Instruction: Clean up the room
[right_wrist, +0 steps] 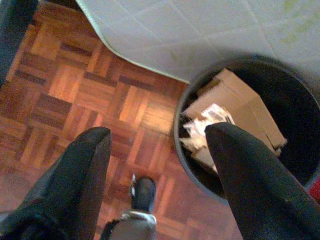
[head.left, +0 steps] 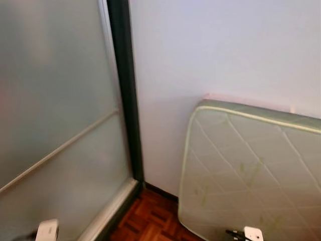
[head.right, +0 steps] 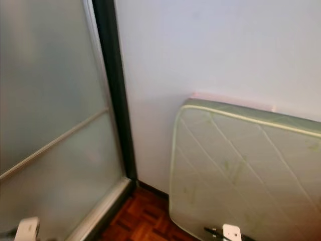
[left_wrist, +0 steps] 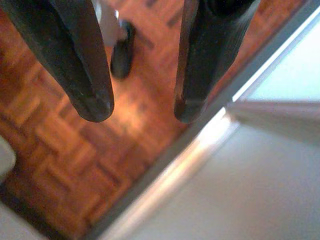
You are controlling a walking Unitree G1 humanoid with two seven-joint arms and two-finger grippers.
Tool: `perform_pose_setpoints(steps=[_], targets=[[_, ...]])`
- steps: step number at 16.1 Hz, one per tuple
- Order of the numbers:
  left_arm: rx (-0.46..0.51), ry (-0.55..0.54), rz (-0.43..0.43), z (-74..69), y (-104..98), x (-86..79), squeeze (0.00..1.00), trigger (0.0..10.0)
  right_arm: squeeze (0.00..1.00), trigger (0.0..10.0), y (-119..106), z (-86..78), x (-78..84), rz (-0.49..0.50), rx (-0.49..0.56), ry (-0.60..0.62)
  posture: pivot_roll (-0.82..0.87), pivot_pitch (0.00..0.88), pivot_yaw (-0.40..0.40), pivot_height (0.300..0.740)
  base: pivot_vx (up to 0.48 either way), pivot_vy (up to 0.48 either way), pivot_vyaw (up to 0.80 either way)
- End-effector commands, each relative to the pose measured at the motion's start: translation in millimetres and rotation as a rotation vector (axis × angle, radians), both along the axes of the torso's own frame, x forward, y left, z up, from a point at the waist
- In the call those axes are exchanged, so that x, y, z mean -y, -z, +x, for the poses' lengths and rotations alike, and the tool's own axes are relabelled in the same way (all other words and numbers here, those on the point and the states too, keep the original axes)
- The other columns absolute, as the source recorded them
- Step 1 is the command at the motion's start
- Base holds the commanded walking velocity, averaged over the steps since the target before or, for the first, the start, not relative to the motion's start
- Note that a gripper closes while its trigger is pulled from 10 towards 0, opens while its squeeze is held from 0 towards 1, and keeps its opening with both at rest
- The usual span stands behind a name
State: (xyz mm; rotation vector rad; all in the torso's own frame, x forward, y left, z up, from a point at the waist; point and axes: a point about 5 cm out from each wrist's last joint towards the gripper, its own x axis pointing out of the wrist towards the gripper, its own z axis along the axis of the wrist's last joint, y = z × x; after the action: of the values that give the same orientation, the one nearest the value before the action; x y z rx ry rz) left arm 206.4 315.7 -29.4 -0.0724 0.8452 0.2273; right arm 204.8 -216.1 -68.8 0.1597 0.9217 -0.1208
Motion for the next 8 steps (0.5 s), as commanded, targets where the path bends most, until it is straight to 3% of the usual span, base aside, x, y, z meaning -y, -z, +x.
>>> perform_pose_setpoints(steps=[1,3,6,8], targets=[[0.002,0.028,0.018,0.6,-0.8,-0.2,0.0,10.0,0.0,10.0,0.1,-1.2,1.5,-0.002,0.018,0.014,0.04,0.042,-0.029,0.74,0.0,0.0,0.0],[-0.004,0.025,0.033,-9.8,4.2,-2.0,0.0,10.0,0.0,10.0,5.0,-12.5,3.9,-0.007,0.013,0.018,0.04,0.061,-0.032,0.74,0.0,0.0,0.0],[0.106,-0.035,0.053,-16.6,2.9,-6.7,0.0,10.0,0.0,10.0,8.5,-23.2,5.8,-0.004,0.045,0.042,0.05,0.092,-0.042,0.74,0.0,0.0,0.0],[0.139,-0.017,0.06,-20.9,1.5,-9.7,0.0,10.0,0.0,10.0,9.4,-27.1,3.3,-0.002,0.079,0.025,0.06,0.101,-0.034,0.74,0.0,0.0,0.0]])
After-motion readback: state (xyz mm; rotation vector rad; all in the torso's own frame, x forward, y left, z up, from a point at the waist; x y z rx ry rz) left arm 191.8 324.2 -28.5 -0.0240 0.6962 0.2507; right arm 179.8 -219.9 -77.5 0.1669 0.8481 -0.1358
